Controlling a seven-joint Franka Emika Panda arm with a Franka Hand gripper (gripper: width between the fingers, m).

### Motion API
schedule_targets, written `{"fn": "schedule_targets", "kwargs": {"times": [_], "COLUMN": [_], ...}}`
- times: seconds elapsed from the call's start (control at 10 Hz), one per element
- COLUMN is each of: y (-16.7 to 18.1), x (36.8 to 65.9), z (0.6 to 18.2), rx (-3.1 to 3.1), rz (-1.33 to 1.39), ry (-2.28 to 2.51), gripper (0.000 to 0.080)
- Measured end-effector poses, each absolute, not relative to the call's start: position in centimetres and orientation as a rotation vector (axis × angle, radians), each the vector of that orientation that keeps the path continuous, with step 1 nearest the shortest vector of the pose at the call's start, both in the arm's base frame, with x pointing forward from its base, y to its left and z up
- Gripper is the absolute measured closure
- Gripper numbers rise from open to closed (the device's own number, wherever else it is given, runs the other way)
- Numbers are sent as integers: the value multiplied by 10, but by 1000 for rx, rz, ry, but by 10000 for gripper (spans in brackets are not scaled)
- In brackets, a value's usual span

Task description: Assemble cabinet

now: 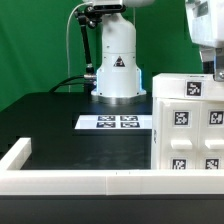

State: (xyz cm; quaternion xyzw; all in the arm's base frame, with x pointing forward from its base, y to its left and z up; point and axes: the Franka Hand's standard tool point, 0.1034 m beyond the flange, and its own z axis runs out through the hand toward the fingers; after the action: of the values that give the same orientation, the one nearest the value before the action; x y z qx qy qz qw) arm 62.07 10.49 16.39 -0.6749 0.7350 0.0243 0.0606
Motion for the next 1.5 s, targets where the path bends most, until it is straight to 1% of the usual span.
{"fn": "schedule_targets", "kwargs": {"times": [0.2,0.5,0.9,1.5], "y": [109,108,106,105], "x": [620,631,631,635], "z": [165,169,169,172], "rx": [-2274,-2586,-2760,-3005], "rz": [79,33,9,-55], "ry": [2011,1557,1222,328], "gripper": [3,3,3,3]}}
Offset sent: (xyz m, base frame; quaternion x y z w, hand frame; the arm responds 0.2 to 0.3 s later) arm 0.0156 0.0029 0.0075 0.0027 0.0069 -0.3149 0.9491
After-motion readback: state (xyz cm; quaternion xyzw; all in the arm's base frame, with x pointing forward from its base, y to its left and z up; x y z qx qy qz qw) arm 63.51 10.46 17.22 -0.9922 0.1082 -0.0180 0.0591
